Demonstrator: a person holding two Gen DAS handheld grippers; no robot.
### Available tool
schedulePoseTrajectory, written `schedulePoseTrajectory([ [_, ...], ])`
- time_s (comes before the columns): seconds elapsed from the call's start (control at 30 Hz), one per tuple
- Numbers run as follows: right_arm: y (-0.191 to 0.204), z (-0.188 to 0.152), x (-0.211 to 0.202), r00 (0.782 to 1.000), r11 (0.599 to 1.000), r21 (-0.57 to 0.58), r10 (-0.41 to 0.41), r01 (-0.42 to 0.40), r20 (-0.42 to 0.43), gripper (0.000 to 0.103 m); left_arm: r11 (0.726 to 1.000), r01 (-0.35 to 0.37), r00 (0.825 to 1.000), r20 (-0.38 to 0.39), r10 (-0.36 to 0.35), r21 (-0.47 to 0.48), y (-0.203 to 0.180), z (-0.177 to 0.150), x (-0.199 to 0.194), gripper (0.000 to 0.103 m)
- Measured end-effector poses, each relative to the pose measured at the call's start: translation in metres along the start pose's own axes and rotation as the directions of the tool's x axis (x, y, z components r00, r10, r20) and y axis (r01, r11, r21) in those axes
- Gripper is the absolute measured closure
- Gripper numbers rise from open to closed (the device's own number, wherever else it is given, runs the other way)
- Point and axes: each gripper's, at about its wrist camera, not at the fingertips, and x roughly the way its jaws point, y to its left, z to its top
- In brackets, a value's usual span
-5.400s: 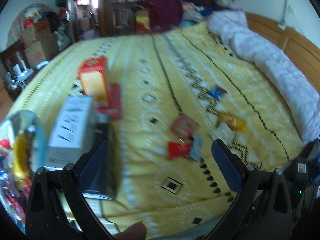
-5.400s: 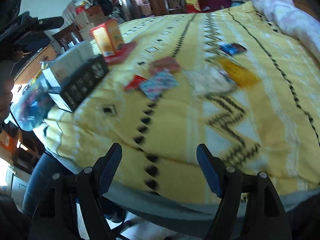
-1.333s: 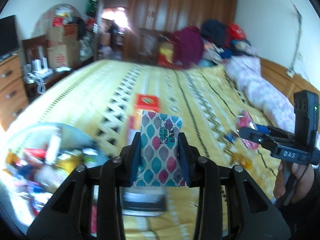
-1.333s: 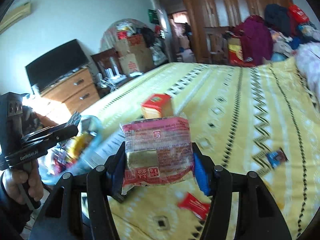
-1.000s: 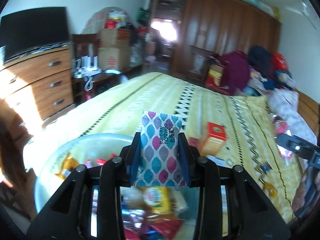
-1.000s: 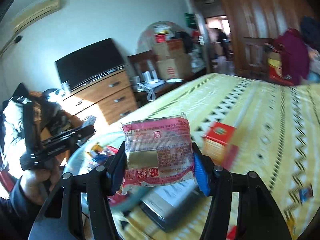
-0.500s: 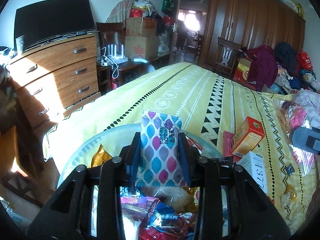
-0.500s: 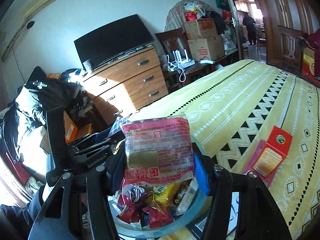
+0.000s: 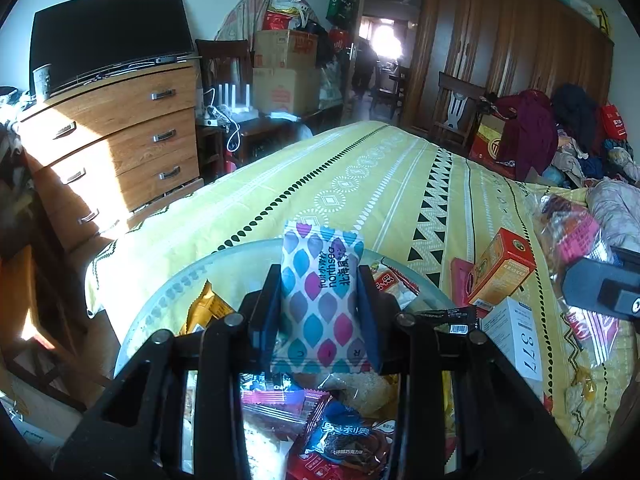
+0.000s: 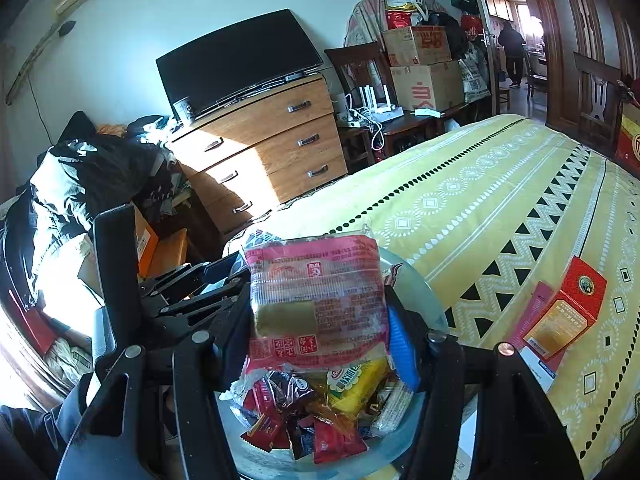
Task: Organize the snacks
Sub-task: 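Carry both packets over the glass bowl and lower them in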
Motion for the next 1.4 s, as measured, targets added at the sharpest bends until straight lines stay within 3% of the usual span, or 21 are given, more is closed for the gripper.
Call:
schedulePoseTrajectory([
  [1.4, 0.004, -0.006, 0.032, 0.999, 1.0, 0.022, 0.011, -0.01, -0.041, 0.04, 1.0, 0.018, 0.999, -0.026, -0.019, -0.02, -0.004, -0.011, 0.006, 0.067],
])
